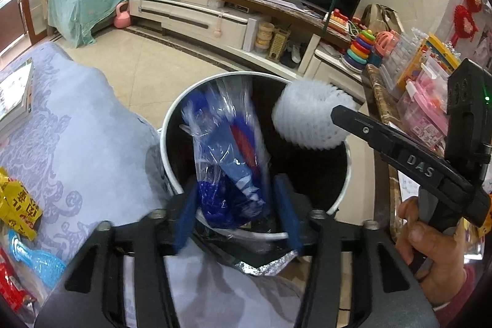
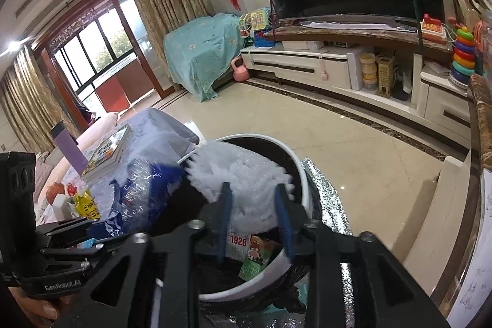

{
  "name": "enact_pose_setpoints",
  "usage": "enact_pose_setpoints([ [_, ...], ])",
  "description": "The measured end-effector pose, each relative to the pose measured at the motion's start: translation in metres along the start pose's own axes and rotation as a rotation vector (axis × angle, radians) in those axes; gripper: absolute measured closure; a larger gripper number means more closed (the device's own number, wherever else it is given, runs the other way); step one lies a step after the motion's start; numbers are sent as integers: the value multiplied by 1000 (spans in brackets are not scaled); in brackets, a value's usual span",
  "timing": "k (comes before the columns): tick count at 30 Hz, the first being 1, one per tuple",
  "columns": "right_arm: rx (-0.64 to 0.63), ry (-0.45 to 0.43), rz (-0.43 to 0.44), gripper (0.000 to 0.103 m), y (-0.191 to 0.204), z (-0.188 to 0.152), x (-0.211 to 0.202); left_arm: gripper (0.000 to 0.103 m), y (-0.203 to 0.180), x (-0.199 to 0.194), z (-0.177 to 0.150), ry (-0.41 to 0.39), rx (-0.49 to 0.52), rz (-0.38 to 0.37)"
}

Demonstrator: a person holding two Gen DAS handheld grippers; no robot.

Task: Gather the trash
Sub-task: 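Carry the foam net and blue bag over the bin and release both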

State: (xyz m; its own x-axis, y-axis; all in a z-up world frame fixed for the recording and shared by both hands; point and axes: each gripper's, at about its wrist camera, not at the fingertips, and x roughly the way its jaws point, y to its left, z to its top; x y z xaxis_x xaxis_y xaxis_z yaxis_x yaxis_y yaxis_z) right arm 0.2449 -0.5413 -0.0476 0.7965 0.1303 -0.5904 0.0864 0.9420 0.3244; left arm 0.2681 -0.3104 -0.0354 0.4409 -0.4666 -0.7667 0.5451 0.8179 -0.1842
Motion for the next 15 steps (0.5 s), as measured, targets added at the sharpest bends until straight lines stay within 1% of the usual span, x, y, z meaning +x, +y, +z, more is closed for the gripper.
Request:
enact_pose_setpoints([
  [2, 5, 0, 3, 38, 0, 0, 0, 37, 0, -1, -1, -11, -7, 4],
  [4, 6, -9, 4, 35, 0, 0, -2, 36, 2, -4, -2, -17, -13, 1],
  [7, 7, -14, 8, 33, 2, -2, -6, 36, 5, -12, -7, -32, -21, 6],
  [11, 14, -23, 20, 24, 5, -6, -14, 32, 11, -29, -20, -61, -41, 11],
  [15, 23, -18, 46, 20, 15, -13, -22, 31, 15, -44, -36, -75, -62, 21],
])
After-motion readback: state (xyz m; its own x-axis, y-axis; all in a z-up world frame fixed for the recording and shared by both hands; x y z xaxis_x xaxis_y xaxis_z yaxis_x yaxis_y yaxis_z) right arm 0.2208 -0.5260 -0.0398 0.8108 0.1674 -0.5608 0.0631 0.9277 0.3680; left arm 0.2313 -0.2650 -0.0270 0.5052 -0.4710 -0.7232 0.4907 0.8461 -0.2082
